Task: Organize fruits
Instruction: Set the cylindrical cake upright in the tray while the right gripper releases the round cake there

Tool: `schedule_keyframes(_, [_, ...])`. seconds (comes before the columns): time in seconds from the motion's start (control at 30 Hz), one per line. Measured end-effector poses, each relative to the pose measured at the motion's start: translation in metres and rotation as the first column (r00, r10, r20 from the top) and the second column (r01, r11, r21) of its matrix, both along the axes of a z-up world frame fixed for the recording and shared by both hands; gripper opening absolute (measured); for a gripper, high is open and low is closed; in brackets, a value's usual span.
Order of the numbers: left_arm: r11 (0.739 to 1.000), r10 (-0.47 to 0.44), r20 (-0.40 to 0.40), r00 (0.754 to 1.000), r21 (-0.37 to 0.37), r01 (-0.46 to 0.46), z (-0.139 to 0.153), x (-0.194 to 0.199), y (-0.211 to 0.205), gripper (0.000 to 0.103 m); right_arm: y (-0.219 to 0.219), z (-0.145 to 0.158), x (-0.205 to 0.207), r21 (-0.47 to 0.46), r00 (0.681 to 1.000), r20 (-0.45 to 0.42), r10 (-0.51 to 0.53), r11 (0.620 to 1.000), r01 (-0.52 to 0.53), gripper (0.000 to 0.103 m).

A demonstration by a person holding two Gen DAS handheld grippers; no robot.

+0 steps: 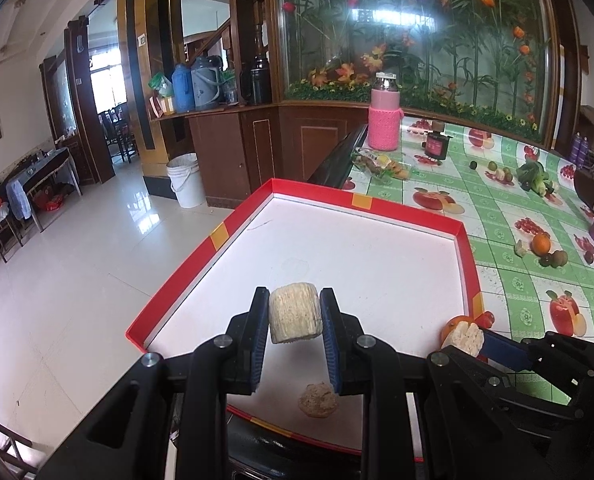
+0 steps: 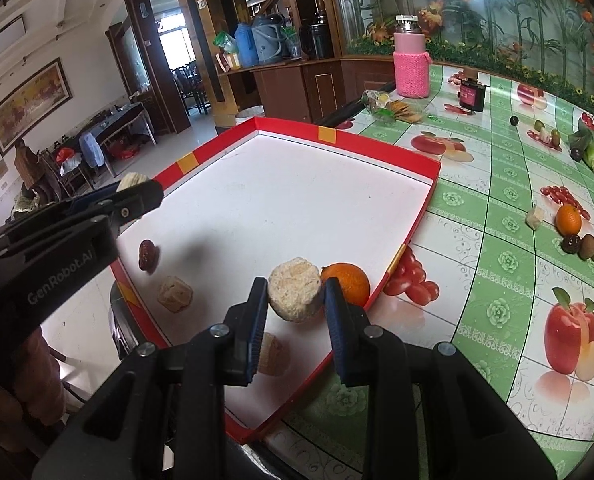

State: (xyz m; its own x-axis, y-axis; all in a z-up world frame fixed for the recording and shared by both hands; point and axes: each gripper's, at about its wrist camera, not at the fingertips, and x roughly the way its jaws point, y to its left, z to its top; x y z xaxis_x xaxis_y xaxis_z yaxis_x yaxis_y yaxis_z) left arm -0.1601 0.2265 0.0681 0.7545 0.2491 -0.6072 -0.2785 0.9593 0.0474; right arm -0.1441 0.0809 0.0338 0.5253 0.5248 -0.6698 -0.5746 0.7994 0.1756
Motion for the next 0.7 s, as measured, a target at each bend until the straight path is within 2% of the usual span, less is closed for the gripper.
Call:
schedule_keyframes(0.47, [1.000,0.027,-0.037,0.999,-0.004,-0.027,-0.013,0.005,0.007,0.025,0.007,-0.001,0.005,0.001,0.999,0.035,0.007,1.000,-0.007,0.031])
schedule_keyframes(0.7, [0.999,0.035,-0.049,0.998,-0.004,-0.035,-0.016,0.006,0.007,0.030,0.002,0.002,0.008,0.052,1.000,0.019,-0.003,0.999,0.002,0.038])
